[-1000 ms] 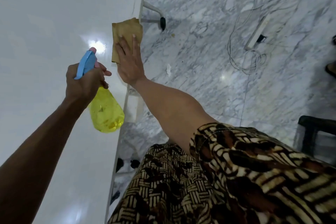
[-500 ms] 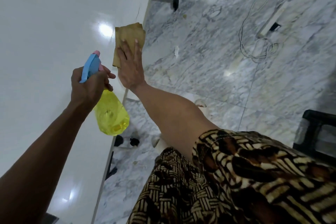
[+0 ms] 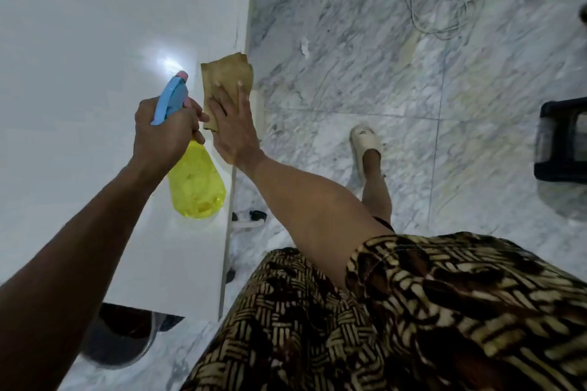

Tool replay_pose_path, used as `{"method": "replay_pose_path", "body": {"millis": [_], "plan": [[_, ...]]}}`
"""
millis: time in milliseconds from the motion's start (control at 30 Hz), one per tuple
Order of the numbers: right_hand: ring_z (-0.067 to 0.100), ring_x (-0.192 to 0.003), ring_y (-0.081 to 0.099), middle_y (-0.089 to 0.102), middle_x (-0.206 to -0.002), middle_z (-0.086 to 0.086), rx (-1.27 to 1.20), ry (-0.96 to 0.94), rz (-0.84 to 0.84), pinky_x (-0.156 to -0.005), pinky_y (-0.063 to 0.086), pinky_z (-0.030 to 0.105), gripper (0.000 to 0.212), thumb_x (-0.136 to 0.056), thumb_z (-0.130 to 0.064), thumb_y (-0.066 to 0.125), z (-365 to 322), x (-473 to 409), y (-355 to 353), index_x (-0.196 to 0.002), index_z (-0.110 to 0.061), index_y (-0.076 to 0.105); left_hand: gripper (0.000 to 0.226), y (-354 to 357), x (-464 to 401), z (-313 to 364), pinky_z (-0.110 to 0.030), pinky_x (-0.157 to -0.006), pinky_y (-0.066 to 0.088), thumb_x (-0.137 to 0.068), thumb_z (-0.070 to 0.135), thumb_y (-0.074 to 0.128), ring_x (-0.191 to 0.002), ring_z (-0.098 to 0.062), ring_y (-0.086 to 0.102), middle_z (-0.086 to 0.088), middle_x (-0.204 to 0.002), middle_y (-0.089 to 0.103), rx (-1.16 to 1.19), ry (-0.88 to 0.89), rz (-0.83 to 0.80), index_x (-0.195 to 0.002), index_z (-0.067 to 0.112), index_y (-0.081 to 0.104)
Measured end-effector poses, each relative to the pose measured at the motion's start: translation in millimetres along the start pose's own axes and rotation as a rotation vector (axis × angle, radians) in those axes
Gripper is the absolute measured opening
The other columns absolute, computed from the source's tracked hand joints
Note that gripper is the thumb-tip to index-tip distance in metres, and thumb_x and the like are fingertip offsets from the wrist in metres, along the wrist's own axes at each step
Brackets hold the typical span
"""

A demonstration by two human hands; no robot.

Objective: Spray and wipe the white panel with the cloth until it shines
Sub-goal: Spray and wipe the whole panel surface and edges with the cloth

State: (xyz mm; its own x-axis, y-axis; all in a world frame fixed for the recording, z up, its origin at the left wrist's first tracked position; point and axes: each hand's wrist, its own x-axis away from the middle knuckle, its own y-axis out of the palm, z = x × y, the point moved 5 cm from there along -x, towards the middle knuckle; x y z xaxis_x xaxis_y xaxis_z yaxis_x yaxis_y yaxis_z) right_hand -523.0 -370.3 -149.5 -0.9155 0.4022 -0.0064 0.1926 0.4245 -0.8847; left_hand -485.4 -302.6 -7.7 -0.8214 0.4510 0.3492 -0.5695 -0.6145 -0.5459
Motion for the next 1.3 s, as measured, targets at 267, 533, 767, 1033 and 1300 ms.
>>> {"method": "replay_pose_path", "body": {"millis": [267,533,767,1033,1300], "plan": [[0.038,-0.147,0.024,0.039,-0.152,0.017,-0.111,-0.052,0.026,-0.118,0.007,0.061,0.063,-0.082,-0.020,0.045,-55,92,39,-0.142,-0.001,0.046,0.015,-13,66,-53,-0.048,-0.073,0.059,-0.080,0.002,0.056,-0.076,-0.045,0.069,-0.022,-0.087,0.067,-0.056,-0.003,-0.016,-0.074,0.014,0.064],[0.034,-0.150,0.008,0.042,-0.150,0.020,-0.177,-0.092,0.135,-0.120,0.004,0.059,0.055,-0.083,-0.014,0.055,-92,173,59,-0.136,0.001,0.053,0.017,-34,150,-106,-0.043,-0.070,0.062,-0.078,-0.002,0.055,-0.078,-0.039,0.072,-0.004,-0.078,0.071,-0.014,-0.053,0.039,-0.074,0.012,0.065],[0.041,-0.143,0.028,0.055,-0.136,0.025,-0.212,-0.117,0.169,-0.115,0.018,0.066,0.053,-0.074,-0.006,0.065,-147,272,71,-0.124,0.010,0.060,0.020,-60,249,-165,-0.028,-0.057,0.058,-0.083,-0.005,0.052,-0.075,-0.026,0.072,-0.018,-0.092,0.068,-0.007,-0.095,0.147,-0.074,0.011,0.062],[0.037,-0.150,0.011,0.044,-0.148,0.020,-0.154,-0.178,-0.044,-0.118,0.002,0.062,0.060,-0.086,-0.028,0.044,-193,355,102,-0.136,0.006,0.051,0.051,-90,347,-220,-0.031,-0.062,0.054,-0.086,-0.010,0.052,-0.050,-0.004,0.063,0.011,-0.060,0.070,0.055,-0.250,0.271,-0.070,0.035,0.069],[0.044,-0.148,0.015,0.039,-0.149,0.028,-0.437,-0.133,0.034,-0.114,0.008,0.069,0.059,-0.097,-0.025,0.022,-222,417,125,-0.135,0.013,0.046,0.021,-98,382,-245,-0.022,-0.049,0.052,-0.079,-0.009,0.052,-0.050,-0.010,0.062,-0.008,-0.076,0.068,0.003,-0.178,0.280,-0.070,0.007,0.061]]}}
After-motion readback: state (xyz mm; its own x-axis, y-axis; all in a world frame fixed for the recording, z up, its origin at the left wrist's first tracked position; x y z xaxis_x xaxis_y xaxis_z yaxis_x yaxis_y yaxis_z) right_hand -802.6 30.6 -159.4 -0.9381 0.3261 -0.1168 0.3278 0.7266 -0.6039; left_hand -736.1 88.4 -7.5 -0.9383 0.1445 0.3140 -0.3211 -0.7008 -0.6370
